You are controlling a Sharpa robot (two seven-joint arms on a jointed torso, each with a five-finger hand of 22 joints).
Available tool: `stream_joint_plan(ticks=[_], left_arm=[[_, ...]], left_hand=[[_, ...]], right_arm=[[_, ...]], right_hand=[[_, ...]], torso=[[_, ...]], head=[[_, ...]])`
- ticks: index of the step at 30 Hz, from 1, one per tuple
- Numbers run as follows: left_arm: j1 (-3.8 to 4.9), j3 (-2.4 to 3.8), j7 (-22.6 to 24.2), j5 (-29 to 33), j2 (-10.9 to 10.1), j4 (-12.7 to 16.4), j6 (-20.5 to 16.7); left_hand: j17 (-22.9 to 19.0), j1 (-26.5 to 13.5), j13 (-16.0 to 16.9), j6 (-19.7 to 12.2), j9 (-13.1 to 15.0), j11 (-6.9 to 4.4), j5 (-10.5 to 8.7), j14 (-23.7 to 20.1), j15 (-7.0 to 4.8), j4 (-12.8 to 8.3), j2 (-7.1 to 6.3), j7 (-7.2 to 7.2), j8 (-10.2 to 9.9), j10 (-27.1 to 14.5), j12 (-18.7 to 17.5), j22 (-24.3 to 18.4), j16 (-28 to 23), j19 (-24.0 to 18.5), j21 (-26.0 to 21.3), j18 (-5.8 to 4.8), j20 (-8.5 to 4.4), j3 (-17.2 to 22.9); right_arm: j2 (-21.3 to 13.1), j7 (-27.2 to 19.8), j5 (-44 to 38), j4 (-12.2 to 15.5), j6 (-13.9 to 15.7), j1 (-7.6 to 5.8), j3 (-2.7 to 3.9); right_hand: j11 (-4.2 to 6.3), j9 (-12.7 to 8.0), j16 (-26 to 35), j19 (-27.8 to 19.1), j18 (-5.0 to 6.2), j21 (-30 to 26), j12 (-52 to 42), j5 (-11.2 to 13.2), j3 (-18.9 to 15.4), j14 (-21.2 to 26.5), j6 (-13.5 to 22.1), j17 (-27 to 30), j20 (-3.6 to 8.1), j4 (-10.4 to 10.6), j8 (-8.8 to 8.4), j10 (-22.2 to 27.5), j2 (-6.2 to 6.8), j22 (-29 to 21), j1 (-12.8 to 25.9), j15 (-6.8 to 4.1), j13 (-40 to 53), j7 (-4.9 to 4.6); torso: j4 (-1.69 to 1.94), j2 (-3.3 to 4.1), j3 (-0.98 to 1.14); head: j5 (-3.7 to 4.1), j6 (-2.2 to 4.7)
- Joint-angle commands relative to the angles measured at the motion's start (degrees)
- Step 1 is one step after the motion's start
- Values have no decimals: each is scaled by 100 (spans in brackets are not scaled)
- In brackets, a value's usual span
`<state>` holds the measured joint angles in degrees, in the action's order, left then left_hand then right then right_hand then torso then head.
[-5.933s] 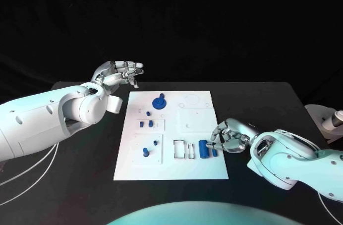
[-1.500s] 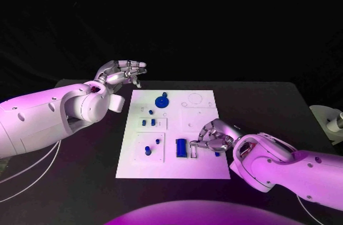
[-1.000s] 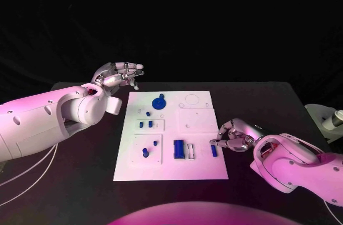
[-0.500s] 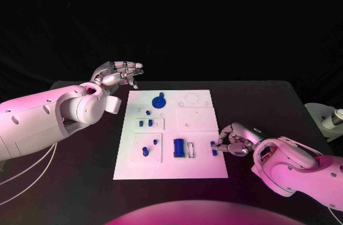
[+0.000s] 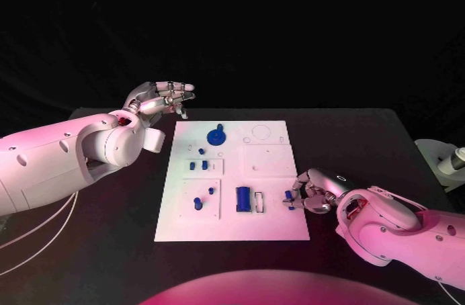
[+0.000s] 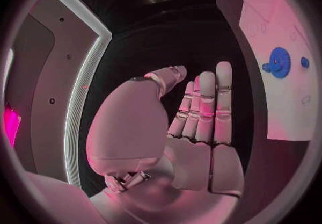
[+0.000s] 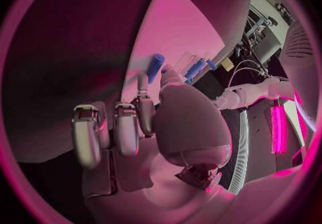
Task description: Assemble the parts on the task board
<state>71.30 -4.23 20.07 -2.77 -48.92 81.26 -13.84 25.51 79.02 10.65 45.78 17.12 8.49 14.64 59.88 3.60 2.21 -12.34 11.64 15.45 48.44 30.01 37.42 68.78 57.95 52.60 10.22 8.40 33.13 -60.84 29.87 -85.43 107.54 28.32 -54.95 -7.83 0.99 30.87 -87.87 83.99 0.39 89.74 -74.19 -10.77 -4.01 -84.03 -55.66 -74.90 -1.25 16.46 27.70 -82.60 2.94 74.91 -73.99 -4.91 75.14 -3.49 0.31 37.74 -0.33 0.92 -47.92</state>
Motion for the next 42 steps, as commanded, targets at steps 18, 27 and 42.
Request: stream_joint_plan(ticks=[18,27,42], left_arm=[[4,5,-9,23,-15,28,132],[4,5,-12,22,-22,31,122],[4,5,-24,24,11,19,107]], left_hand=[[-9,-51,-9,-41,-6,-1,23,-17,9,45,18,82,21,-50,28,1,32,31,10,38,26,-3],[-11,-55,-10,-43,-6,1,23,-18,11,51,22,83,25,-55,33,1,34,32,10,38,28,-2],[-24,-106,-15,-61,-6,7,23,-23,21,109,48,89,48,-88,65,-5,50,33,2,37,39,-3]], right_arm=[[208,418,-823,-139,-500,132,-10],[138,388,-477,57,20,115,-2],[285,2,1133,261,716,-133,7]], right_hand=[[42,-202,-34,601,-39,26,76,287,904,-494,-254,-995,6,-73,-292,0,55,1509,-1282,-8,242,58],[54,-129,-39,601,-39,26,64,-158,2424,-499,-217,-1023,16,-2,-288,-52,146,1509,-984,-2,293,45],[48,243,-57,601,-39,26,8,93,4231,-513,-146,-1088,9,-562,24,-130,844,1509,106,-10,388,66]], torso=[[3,-5,-2],[-4,-11,1],[0,-1,-3]], head=[[-32,-28],[-46,22],[-40,57]])
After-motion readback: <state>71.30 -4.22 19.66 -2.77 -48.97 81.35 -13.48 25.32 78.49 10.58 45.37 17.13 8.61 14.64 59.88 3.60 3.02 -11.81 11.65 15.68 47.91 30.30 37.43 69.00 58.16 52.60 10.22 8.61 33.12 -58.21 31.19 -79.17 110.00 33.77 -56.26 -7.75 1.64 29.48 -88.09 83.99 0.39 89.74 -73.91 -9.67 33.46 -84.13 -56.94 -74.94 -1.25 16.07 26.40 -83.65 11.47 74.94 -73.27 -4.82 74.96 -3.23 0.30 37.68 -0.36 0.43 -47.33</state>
